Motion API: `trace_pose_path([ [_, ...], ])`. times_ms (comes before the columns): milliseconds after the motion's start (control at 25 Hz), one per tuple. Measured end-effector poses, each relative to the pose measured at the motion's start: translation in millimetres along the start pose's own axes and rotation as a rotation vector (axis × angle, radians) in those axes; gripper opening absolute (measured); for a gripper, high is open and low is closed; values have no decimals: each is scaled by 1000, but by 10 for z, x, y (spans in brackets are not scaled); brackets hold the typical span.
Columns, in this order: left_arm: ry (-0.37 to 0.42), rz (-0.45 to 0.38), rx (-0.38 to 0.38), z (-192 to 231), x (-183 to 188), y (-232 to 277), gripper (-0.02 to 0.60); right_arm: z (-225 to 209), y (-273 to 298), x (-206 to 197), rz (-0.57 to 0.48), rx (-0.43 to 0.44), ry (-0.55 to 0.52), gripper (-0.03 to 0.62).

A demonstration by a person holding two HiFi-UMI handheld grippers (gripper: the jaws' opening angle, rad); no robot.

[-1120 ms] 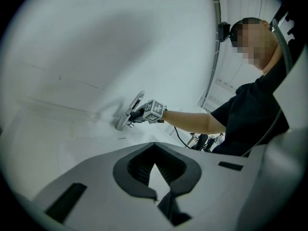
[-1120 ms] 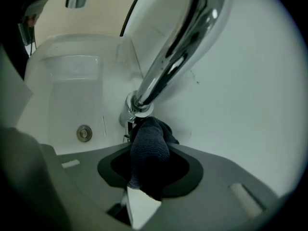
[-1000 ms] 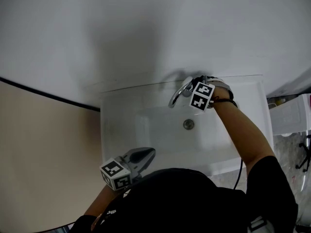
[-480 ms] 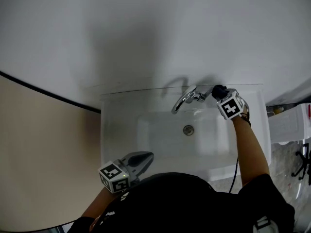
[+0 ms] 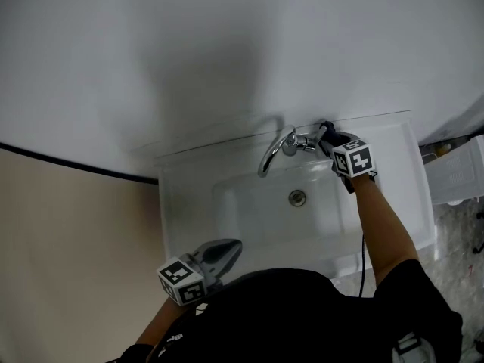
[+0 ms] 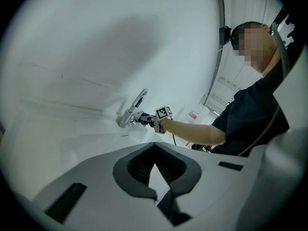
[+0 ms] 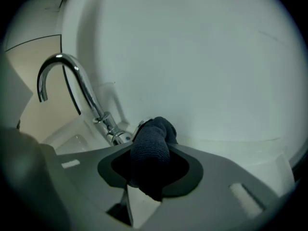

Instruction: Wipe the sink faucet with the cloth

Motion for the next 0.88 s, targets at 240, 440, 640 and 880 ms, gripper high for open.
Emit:
trace_pose_path([
  [240, 22, 17, 0, -6, 4, 76, -8, 311, 259, -319, 130, 67, -131, 120],
  [440, 20, 20, -3, -9, 11, 101, -8, 414, 199, -432, 134, 173, -156, 120],
  [640, 23, 13, -8, 28, 30, 103, -8, 518, -213, -79, 12, 173, -234, 120],
  [880, 9, 13, -21, 9, -3, 74, -8, 695, 104, 543, 139, -10, -456, 121],
])
Point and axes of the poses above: the fingertips, and each gripper's own axes: y forward along the fingers, z to its left, x out of its top, the point moved 10 cm from there along -y, backward along the fingers, and after that the axes turned 3 degrees about x, right-handed, at the moved point
